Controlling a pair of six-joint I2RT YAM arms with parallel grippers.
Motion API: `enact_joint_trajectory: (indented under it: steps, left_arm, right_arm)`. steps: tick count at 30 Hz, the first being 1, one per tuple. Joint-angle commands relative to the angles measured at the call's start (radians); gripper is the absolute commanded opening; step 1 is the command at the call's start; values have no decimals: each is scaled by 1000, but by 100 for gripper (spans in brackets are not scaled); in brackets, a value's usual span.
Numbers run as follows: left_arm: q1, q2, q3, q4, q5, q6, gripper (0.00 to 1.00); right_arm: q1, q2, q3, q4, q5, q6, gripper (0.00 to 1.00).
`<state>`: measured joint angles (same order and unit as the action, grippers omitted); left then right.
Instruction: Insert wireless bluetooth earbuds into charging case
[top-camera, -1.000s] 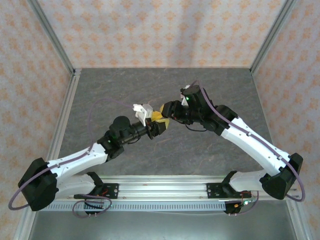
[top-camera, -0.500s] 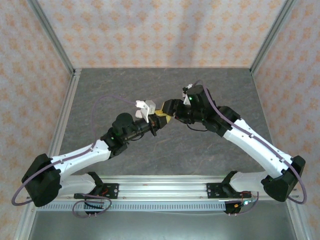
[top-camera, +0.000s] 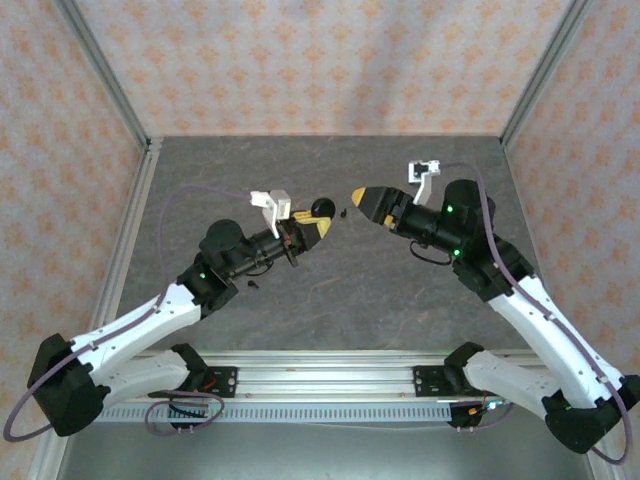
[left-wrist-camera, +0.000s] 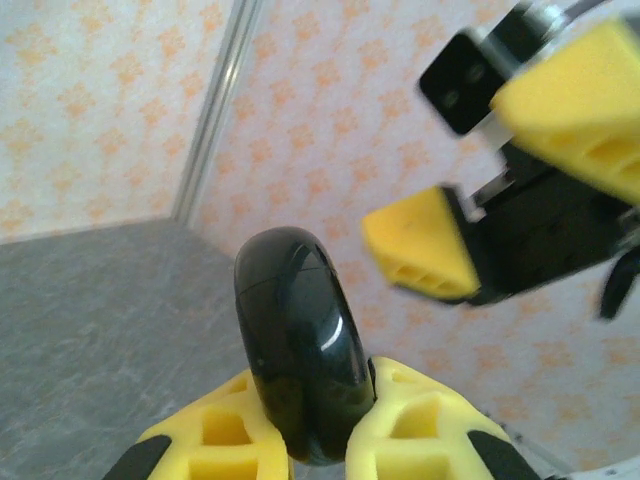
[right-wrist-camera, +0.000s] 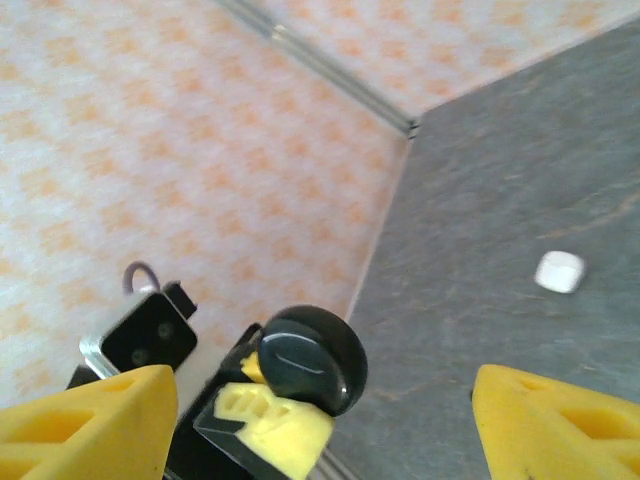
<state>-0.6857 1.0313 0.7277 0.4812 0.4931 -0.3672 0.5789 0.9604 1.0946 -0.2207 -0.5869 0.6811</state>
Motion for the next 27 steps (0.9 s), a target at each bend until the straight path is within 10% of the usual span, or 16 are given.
enact_joint_trajectory:
  steps: [1, 27]
  left_arm:
    - [6, -27, 54, 5, 85, -84, 0]
    - [9, -13, 109, 40, 109, -202, 0]
  right_arm:
    - [-4, 39, -88, 338, -166, 103, 76]
    - [18, 163, -108, 661, -365, 182, 50]
